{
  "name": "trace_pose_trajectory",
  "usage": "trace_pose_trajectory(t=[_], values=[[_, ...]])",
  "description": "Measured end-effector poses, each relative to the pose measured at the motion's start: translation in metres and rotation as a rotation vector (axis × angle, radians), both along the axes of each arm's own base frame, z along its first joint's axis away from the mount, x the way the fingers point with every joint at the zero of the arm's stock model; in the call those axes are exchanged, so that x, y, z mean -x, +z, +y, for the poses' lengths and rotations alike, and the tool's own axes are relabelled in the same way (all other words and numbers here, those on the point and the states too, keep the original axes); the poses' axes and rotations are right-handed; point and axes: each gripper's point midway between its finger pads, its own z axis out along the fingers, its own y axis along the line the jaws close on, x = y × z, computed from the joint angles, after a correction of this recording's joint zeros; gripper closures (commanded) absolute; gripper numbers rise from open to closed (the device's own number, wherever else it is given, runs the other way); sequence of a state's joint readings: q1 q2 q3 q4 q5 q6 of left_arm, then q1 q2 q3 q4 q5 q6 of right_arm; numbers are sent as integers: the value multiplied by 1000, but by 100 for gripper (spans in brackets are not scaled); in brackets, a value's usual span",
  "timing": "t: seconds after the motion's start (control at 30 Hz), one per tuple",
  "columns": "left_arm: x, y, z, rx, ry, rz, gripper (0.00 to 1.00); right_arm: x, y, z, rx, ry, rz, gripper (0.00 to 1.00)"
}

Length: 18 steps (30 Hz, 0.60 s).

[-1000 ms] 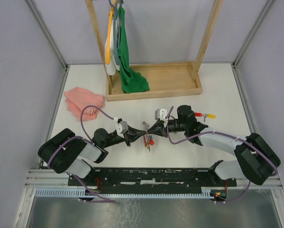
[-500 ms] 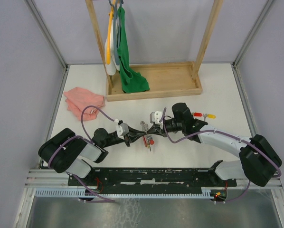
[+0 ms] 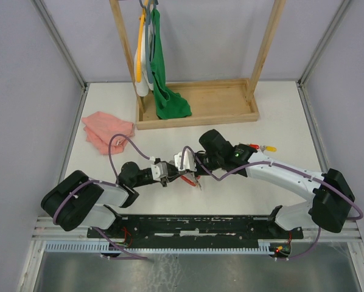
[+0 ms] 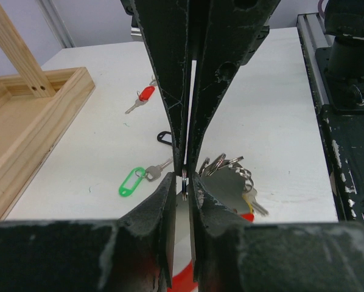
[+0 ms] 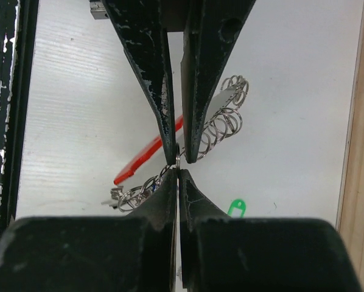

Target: Put the keys on the keyring

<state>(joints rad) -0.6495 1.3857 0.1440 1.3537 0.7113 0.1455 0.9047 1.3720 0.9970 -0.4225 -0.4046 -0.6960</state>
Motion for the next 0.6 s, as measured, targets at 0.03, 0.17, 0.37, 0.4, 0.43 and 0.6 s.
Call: trace_pose_trajectory(t=[0.03, 0.17, 0.37, 0.4, 0.43, 0.6], values=[[0, -1, 0, -4, -1, 2, 81, 1, 0, 0, 14, 3, -7, 99], [1, -6, -1, -17, -4, 11, 81, 3, -1, -4, 66, 9, -31, 99], [1, -9, -2, -30, -5, 18, 89, 4, -1, -4, 115, 17, -52, 99], [1, -9, -2, -31, -6, 18, 89, 4, -1, -3, 119, 18, -55, 99], [1, -10, -2, -32, -6, 20, 89, 4, -1, -3, 122, 18, -57, 99], [1, -12, -2, -35, -9, 24, 88, 5, -3, -4, 135, 20, -61, 99]])
